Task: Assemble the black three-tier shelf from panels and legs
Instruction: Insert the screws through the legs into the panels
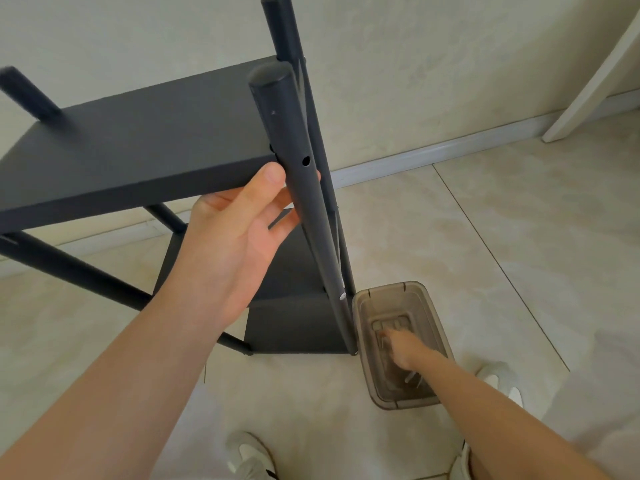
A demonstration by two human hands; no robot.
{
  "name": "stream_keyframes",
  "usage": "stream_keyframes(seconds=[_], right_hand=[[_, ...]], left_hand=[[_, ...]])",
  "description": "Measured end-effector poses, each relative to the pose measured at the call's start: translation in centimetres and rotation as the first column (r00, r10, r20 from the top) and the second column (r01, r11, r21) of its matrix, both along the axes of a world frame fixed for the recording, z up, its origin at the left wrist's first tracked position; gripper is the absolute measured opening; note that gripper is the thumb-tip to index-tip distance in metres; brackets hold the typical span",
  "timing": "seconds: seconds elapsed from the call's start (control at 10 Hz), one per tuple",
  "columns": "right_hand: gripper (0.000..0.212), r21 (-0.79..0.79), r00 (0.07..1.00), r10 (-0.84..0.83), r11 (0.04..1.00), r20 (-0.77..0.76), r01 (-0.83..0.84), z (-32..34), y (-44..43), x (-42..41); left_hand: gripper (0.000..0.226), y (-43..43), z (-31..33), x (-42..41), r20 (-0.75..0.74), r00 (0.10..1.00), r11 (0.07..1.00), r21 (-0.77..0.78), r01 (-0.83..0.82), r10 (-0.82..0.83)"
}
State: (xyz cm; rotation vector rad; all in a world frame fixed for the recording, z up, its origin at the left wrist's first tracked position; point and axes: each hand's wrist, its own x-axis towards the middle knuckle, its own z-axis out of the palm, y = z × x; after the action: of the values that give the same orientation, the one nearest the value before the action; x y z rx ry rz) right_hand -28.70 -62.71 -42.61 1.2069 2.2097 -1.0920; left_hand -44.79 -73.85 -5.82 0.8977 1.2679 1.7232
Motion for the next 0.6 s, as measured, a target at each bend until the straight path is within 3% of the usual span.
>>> stream_keyframes(seconds=[0.1, 0.2, 0.3, 0.5, 0.6], right_hand=[[0.058, 0.072, 0.995, 0.100, 0.992, 0.025, -0.102, -1.0, -0.3, -0.7], [0.045, 0.131, 0.990, 0.137, 0.981, 0.037, -0.141, -1.7, -0.1, -1.4], [0.053, 0.180, 0.980, 0.177, 0.965, 0.086, -0.190, -2.0, 0.3, -1.6], [0.057, 0.257, 0.992, 0.091, 0.960, 0.087, -0.111, -2.4, 0.8, -1.6], [0.058, 0.277, 0.986, 0.061, 0.955, 0.158, -0.103, -2.4, 1.1, -1.4]], left_hand=[[0.025, 0.0, -0.2, -0.2, -0.005, 1.000, 1.000, 0.019, 0.019, -0.019], [0.024, 0.0, -0.2, -0.3, -0.004, 0.999, 0.999, 0.019, 0.039, -0.039], [0.022, 0.1, -0.1, -0.2, 0.018, 0.999, 0.999, 0.007, 0.036, -0.036], [0.012, 0.0, -0.1, -0.2, 0.006, 1.000, 1.000, 0.005, 0.021, -0.021], [0.015, -0.1, -0.8, -0.5, -0.066, 0.995, 0.994, -0.084, -0.076, 0.070]])
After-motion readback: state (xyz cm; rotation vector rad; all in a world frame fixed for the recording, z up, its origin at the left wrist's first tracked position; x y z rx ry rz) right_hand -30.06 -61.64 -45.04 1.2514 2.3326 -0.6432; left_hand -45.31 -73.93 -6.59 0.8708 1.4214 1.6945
